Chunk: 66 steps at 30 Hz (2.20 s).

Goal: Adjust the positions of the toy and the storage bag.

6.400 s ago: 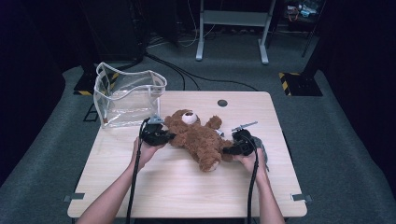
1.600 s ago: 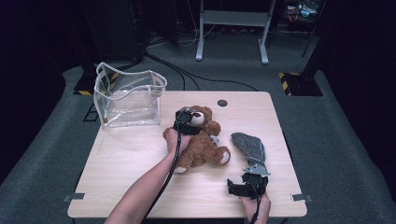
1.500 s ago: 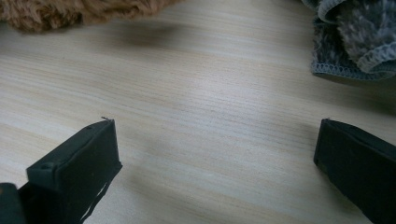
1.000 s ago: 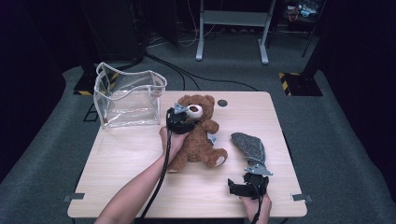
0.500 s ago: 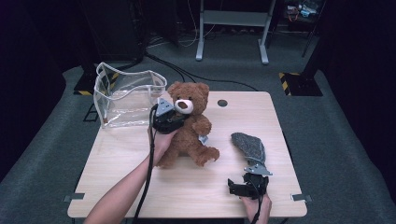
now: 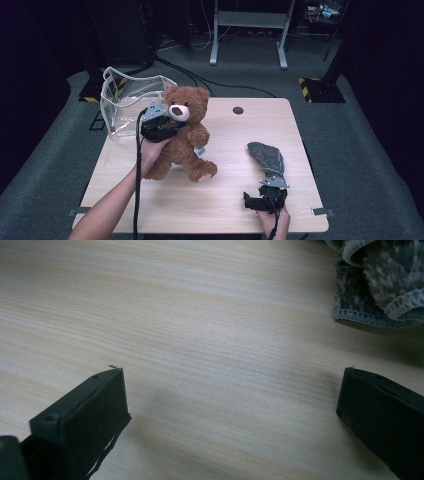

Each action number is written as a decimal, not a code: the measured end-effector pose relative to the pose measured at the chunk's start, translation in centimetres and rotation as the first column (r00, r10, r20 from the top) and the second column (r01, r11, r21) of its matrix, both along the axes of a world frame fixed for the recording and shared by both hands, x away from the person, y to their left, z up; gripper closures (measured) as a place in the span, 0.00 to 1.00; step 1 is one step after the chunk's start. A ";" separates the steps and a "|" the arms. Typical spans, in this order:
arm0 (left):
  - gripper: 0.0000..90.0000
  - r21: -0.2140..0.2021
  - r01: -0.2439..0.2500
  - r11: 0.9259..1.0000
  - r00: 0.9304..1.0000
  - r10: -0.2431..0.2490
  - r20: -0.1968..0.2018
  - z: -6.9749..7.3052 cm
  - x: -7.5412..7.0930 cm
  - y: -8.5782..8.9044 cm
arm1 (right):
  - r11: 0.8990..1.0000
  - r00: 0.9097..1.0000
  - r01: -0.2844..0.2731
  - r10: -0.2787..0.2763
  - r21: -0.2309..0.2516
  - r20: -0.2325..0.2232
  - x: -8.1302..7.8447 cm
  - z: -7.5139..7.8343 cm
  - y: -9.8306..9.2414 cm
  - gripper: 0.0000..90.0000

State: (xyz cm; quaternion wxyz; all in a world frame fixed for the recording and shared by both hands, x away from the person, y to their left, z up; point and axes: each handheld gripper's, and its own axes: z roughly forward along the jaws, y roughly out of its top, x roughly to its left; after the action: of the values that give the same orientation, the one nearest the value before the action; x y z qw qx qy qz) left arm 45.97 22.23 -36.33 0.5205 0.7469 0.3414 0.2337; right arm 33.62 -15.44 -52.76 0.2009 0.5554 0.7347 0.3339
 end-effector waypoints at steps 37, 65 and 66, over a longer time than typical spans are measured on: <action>0.69 0.087 -0.118 0.989 0.945 0.138 -0.296 -5.5 -5.6 15.9 | 0.999 1.000 0.008 -0.008 -0.048 -0.004 0.1 -0.1 0.5 0.00; 0.14 0.119 -0.239 0.964 0.886 0.267 -0.378 -6.5 -2.4 16.3 | 0.998 0.999 -0.040 0.041 -0.051 0.013 -0.1 0.0 -0.3 0.00; 0.13 0.120 -0.236 0.964 0.890 0.264 -0.371 -6.1 -2.5 16.4 | 0.998 0.999 -0.040 0.041 -0.058 0.015 -0.2 0.0 -0.4 0.00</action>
State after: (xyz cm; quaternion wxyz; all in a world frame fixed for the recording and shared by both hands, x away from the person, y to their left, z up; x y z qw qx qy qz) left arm 43.45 38.65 -42.38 0.3818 0.7461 0.5214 0.1602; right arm 33.46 -15.88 -52.74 0.2158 0.5316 0.7535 0.3211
